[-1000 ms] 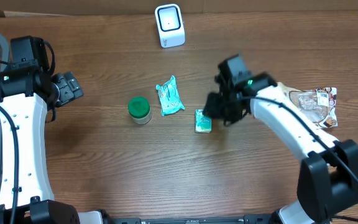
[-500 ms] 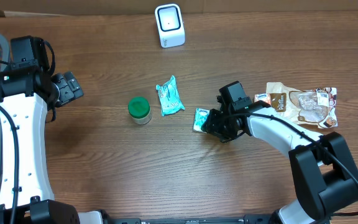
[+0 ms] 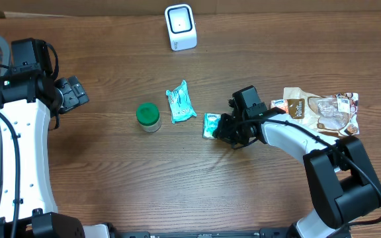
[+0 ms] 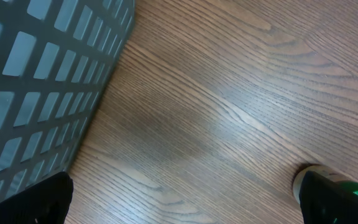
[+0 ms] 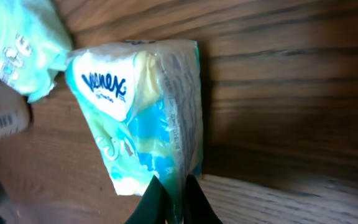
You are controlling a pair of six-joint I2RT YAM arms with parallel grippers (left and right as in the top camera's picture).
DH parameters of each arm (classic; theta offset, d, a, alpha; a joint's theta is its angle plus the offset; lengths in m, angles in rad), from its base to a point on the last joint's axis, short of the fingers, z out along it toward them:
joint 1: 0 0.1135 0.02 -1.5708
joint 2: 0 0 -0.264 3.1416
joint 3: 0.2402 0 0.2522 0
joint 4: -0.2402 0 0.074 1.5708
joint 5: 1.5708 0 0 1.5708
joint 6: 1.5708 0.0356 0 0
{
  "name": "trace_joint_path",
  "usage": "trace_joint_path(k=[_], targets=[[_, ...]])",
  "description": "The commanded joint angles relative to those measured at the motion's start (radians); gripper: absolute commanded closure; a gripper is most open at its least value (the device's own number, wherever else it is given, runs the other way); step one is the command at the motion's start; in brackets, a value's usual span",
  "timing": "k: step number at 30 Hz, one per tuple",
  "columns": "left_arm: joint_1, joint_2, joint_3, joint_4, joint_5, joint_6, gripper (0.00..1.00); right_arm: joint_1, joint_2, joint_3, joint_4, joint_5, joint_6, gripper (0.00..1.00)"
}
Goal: Scan the item barcode
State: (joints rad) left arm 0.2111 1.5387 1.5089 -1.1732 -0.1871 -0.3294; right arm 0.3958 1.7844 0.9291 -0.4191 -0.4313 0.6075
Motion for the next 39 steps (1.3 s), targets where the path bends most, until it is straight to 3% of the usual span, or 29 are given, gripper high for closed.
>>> trace_joint_path(k=[1, 9, 16, 19, 23, 27, 35, 39], targets=[[-0.002, -0.001, -0.002, 0.003, 0.004, 0.019, 0.00, -0.003, -0.039, 0.012, 0.003, -0.218, -0.167, 0.96], [-0.002, -0.001, -0.002, 0.003, 0.004, 0.019, 0.00, -0.139, -0.255, 0.016, 0.042, -0.666, -0.210, 0.96], [-0.002, -0.001, -0.002, 0.003, 0.005, 0.019, 0.00, -0.270, -0.270, 0.016, 0.192, -0.941, -0.039, 0.96], [-0.002, -0.001, -0.002, 0.003, 0.004, 0.019, 0.00, -0.327, -0.270, 0.016, 0.330, -1.017, 0.292, 0.96], [-0.002, -0.001, -0.002, 0.003, 0.004, 0.019, 0.01, -0.369, -0.270, 0.016, 0.580, -1.102, 0.603, 0.96], [-0.002, -0.002, -0.002, 0.003, 0.004, 0.019, 0.01, -0.369, -0.270, 0.016, 0.730, -1.107, 0.793, 0.96], [-0.002, -0.001, -0.002, 0.003, 0.005, 0.019, 0.00, -0.369, -0.270, 0.016, 0.816, -1.107, 0.803, 0.96], [-0.002, -0.001, -0.002, 0.003, 0.004, 0.019, 0.01, -0.354, -0.270, 0.013, 0.822, -1.072, 0.694, 0.96]])
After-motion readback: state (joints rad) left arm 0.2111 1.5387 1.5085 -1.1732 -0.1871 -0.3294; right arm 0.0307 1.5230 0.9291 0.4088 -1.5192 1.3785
